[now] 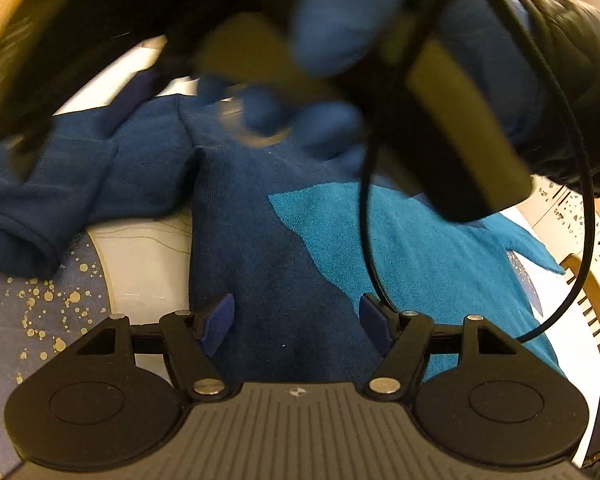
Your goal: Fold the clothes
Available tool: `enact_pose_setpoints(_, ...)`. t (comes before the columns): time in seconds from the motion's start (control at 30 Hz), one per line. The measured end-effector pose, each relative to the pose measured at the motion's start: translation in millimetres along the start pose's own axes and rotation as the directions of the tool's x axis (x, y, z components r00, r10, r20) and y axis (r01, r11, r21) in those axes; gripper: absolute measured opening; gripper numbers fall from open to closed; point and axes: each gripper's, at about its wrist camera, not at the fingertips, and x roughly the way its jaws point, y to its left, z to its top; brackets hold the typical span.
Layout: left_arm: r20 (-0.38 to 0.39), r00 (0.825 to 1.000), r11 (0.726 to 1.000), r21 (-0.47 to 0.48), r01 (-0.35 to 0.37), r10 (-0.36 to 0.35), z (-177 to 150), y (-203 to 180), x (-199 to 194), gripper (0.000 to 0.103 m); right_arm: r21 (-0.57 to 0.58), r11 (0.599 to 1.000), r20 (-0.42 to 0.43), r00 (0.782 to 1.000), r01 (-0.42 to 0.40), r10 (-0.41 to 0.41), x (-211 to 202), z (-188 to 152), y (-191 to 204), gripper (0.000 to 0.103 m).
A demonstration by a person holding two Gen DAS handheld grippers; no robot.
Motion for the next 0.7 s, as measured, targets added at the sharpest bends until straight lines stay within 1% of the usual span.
enact_pose_setpoints(0.07, 0.002, 1.000, 1.000, -0.006, 0.001, -0.001, 0, 0, 1, 0.069, -0.021, 1.000, -0.010, 1.000, -0.023, 0.023, 11, 6, 11, 0.103)
enact_pose_setpoints(0.2, 0.003, 1.000, 1.000, -0.011, -0.003, 0.003, 1, 0, 3, 0.069, -0.046, 0.998, -0.027, 0.999, -0.031, 0.030, 30, 11, 22, 0.103)
enact_pose_setpoints(0.3, 0.004, 1.000, 1.000, 0.002, -0.012, 0.012, 1, -3, 5, 0.070, -0.038, 0.999, -0.043, 0.999, -0.004, 0.003, 40, 11, 22, 0.103)
enact_pose_setpoints(0.43, 0.005, 1.000, 1.000, 0.012, -0.016, 0.016, 0, -5, 6, 0.070, -0.026, 0.999, -0.028, 0.999, 0.029, -0.030, 36, 12, 17, 0.103)
enact_pose_setpoints(0.57, 0.003, 1.000, 1.000, 0.012, -0.015, 0.015, 0, -5, 7, 0.070, -0.014, 0.997, 0.029, 0.997, 0.073, -0.073, 12, 9, 9, 0.103)
enact_pose_setpoints(0.67, -0.007, 0.999, 0.999, 0.027, -0.033, 0.033, 1, -8, 9, 0.070, 0.009, 0.995, 0.089, 0.991, 0.096, -0.096, -23, -2, 0, 0.103)
enact_pose_setpoints(0.7, -0.009, 0.999, 0.999, 0.029, -0.043, 0.043, 2, -10, 10, 0.070, 0.032, 0.993, 0.113, 0.987, 0.110, -0.113, -38, -9, -7, 0.103)
